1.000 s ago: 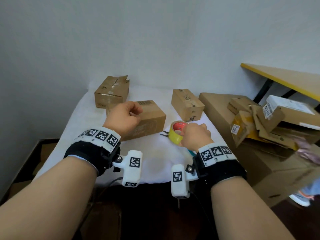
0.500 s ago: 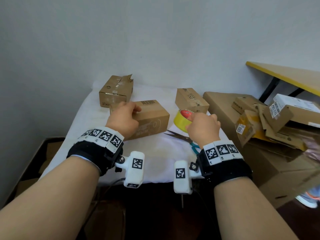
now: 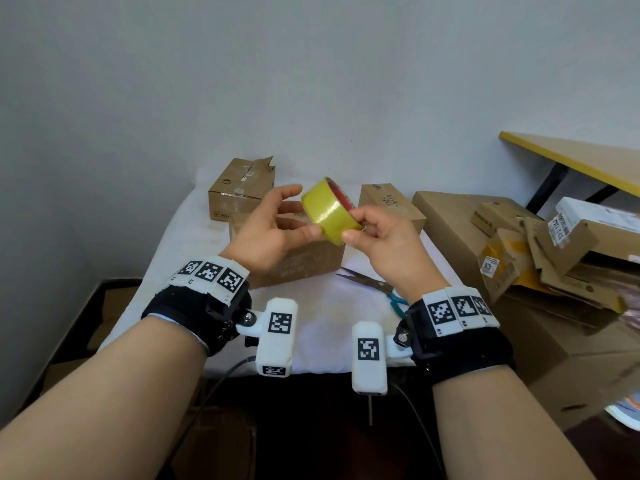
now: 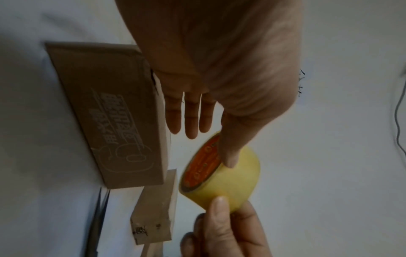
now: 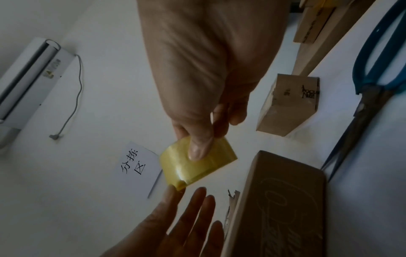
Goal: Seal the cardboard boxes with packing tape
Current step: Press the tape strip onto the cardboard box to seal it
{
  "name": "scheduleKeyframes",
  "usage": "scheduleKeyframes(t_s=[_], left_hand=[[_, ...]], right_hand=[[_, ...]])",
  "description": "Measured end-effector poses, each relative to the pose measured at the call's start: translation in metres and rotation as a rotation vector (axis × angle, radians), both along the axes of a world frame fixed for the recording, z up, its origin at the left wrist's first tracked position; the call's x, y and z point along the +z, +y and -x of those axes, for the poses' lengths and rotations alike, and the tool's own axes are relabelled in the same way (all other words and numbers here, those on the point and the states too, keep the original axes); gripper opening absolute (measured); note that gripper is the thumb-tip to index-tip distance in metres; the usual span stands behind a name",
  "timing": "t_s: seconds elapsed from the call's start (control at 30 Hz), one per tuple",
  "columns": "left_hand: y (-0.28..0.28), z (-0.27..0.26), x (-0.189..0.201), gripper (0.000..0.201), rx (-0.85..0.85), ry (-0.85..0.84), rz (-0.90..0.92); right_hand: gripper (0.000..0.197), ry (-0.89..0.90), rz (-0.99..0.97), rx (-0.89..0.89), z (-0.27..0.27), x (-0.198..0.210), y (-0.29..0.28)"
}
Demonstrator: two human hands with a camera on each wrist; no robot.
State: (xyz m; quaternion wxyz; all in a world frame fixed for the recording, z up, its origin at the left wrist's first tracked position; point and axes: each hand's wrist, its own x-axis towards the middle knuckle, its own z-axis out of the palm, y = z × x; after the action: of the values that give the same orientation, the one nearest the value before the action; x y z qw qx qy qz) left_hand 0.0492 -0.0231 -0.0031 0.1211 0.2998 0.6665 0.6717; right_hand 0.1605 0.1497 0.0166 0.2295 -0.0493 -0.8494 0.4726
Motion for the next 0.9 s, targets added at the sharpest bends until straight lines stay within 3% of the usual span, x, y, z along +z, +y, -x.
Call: scheduleKeyframes(t_s=[0.2,0.43,0.5,0.7,0.9], left_hand=[[-0.004,-0.005,0.001,0.093,-0.03,0.022,0.026],[-0.006,-0.013,0.007,0.093,-0.075,0.036,0.008],[-0.006,-0.013,0.006,0.093,-0.076,0.04,0.01],[-0.008,-0.01,0.003,0.08,-0.054,0.048,0.048],[-0.008,-0.007,-0.001,0.072,-0.054,0.023,0.089]], right_hand=[[0.014,-0.02,0.064,0.028,0.002,-0.001,-0.009],[0.011,-0.02,0.126,0.015,0.005,0.003,-0.019],[0.014,0.017,0.101,-0.106,0.008,0.003,-0.017],[0.018,0.233,0.195,-0.722,0.002,0.003,0.026],[0.069,0.374,0.66,-0.87,-0.011,0.009,0.058]])
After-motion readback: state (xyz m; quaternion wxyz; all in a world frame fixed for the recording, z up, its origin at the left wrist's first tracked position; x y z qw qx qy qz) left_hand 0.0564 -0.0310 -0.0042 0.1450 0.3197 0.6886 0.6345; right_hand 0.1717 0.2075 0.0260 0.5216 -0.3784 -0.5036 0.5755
